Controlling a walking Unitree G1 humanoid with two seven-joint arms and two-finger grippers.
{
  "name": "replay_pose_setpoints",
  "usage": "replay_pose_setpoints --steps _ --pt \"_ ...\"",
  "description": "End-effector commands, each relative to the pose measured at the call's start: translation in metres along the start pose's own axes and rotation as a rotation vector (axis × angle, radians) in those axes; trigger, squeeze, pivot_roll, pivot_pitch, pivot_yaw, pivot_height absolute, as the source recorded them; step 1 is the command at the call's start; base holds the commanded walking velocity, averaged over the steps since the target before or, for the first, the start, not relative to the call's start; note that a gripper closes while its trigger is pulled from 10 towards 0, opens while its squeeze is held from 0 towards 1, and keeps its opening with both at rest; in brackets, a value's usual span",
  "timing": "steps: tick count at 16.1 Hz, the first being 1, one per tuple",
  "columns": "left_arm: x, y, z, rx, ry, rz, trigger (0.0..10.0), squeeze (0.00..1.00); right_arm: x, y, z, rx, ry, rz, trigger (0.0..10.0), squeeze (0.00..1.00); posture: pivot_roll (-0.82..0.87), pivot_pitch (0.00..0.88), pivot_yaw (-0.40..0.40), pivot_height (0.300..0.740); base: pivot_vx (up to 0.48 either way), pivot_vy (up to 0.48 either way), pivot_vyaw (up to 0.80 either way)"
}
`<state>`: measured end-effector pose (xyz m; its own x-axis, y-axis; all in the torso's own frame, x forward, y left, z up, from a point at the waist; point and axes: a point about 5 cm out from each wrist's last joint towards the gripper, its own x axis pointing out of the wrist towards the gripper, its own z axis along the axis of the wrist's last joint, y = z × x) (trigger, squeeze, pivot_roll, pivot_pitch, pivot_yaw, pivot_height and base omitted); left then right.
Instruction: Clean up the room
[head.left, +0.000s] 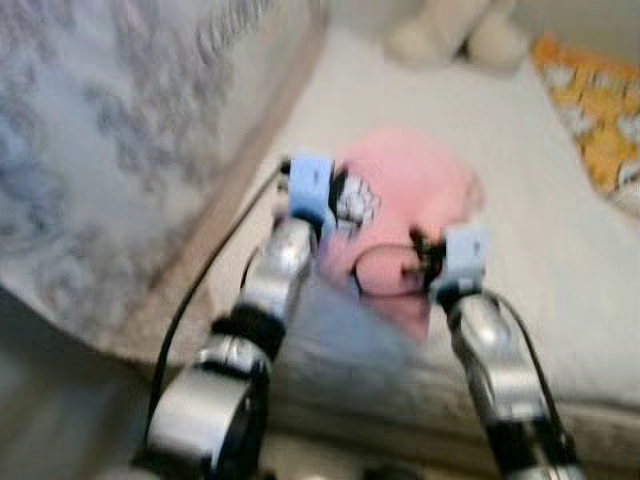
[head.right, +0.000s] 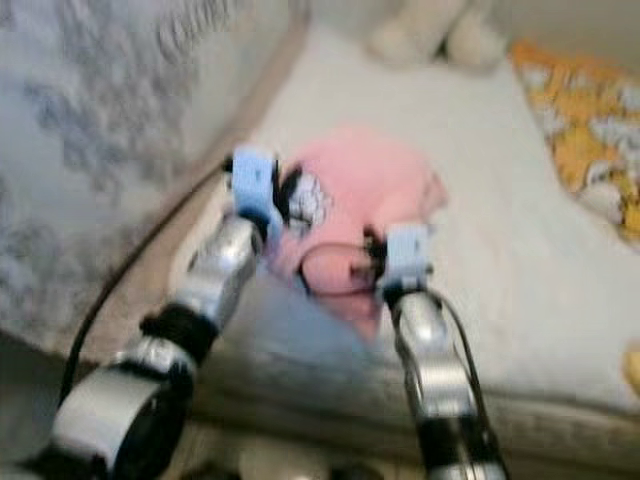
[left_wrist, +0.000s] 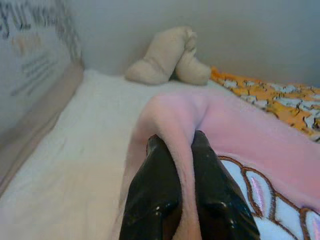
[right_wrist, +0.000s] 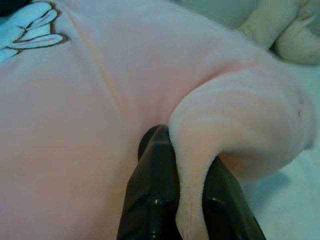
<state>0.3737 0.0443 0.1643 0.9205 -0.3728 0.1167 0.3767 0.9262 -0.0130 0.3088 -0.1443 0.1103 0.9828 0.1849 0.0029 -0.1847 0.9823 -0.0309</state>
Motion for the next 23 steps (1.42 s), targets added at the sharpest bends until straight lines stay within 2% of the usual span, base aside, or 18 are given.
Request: replay_pose_setpoints --steps 1,3,5,8,10,12,16,23 --pt "0.004 -0.007 0.009 0.002 -0.034 -0.013 10.0 0.0 0.0 -0.003 0.008 -0.012 -0.043 -0.001 10.0 0.0 -0.02 0.0 -0.028 0.726 0.0 0.0 0.0" --pt "0.006 0.004 0.009 0.005 -0.006 0.072 10.0 0.0 0.003 -0.002 0.009 -0.033 -0.041 0.011 10.0 0.0 -0.02 0.0 -0.029 0.726 0.0 0.0 0.0" --pt "0.007 0.01 0.006 -0.055 0.026 0.118 10.0 0.0 0.006 -0.005 0.011 -0.064 -0.036 0.015 10.0 0.0 -0.02 0.0 -0.027 0.739 0.0 0.0 0.21" --pt "0.008 0.006 0.007 -0.024 0.017 0.087 10.0 0.0 0.006 -0.012 0.011 -0.055 -0.033 -0.01 10.0 0.0 -0.02 0.0 -0.026 0.74 0.0 0.0 0.0" --pt "0.007 0.004 0.005 -0.036 0.021 0.063 10.0 0.0 0.004 -0.011 0.009 -0.032 -0.039 -0.02 10.0 0.0 -0.02 0.0 -0.026 0.74 0.0 -0.234 0.0" --pt "0.008 0.002 0.006 -0.026 0.019 0.048 10.0 0.0 0.004 -0.006 0.005 -0.035 -0.013 -0.005 10.0 0.0 -0.03 0.0 -0.023 0.74 0.0 -0.452 -0.63" --pt "0.01 0.0 0.008 -0.025 0.013 0.043 10.0 0.0 0.003 -0.008 0.007 -0.037 -0.032 -0.015 10.0 0.0 -0.03 0.0 -0.021 0.74 0.0 -0.444 -0.77" --pt "0.009 0.02 0.008 -0.054 0.029 0.141 10.0 0.0 0.003 -0.008 0.01 -0.034 -0.053 -0.014 10.0 0.0 -0.02 0.0 -0.026 0.74 0.0 0.0 0.0"
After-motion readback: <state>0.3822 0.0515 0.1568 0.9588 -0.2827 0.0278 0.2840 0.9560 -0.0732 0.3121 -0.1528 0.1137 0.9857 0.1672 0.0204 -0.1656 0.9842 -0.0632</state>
